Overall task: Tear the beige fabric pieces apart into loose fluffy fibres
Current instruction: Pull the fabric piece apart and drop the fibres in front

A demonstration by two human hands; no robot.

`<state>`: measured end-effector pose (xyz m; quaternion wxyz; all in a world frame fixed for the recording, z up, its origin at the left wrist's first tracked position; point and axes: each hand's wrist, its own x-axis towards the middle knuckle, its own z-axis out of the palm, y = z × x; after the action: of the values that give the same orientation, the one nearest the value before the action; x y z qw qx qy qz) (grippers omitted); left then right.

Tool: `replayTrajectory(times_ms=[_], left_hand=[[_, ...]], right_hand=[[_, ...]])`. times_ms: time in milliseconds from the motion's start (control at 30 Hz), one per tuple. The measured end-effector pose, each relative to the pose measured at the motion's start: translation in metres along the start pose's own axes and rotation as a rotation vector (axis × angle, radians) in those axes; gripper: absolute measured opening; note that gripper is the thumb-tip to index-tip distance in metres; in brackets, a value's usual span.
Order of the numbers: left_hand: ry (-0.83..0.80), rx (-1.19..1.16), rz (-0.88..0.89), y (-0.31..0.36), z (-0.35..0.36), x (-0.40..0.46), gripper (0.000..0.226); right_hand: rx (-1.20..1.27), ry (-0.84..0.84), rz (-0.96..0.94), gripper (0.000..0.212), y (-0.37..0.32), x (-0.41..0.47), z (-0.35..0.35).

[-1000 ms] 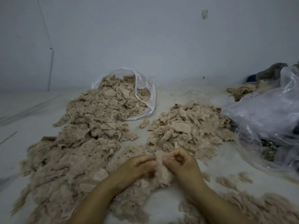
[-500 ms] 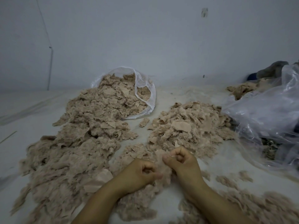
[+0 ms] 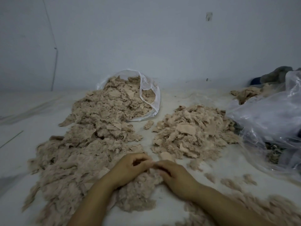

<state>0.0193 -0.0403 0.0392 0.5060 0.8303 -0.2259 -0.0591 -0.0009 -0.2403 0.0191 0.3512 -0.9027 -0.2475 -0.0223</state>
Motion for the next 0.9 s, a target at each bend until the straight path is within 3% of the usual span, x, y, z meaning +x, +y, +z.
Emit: replayTrajectory(times_ms=[100,200,333,433,533,700,800,900], left_hand=[[-0.156,0.081,-0.066,-0.002,-0.006,-0.003,0.037],[-0.274,0.201,-0.082,-0.001,-0.002,-0.003,0.039],[-0.218,0.284,0.035,0.004,0.012,0.002,0.036],[-0.344,0.512,0.079,0.004,0.027,0.011,0.053],[-0.377,0.656,0.116,-0.001,0.038,0.021,0.05],[-0.242,0.522,0.079,0.001,0.035,0.02,0.04],[-0.239,0.385,0.051,0.008,0.019,0.01,0.032],[-0.326,0.396,0.034,0.013,0.003,-0.005,0.038]], right_hand=[[-0.083,-0.221,-0.142,0.035,0.011,-0.026,-0.003],[-0.107,-0.302,-0.161,0.042,0.017,-0.039,-0.014],[-0.093,-0.28,-0.184,0.039,0.013,-0.029,-0.017],[-0.074,-0.233,-0.165,0.037,0.013,-0.027,-0.016],[-0.056,-0.268,-0.167,0.037,0.016,-0.048,-0.023],[0.066,-0.148,-0.118,0.027,0.027,-0.108,-0.056],[-0.032,0.049,-0.092,0.034,0.032,-0.094,-0.075],[-0.243,0.009,-0.013,0.04,0.039,-0.062,-0.077]])
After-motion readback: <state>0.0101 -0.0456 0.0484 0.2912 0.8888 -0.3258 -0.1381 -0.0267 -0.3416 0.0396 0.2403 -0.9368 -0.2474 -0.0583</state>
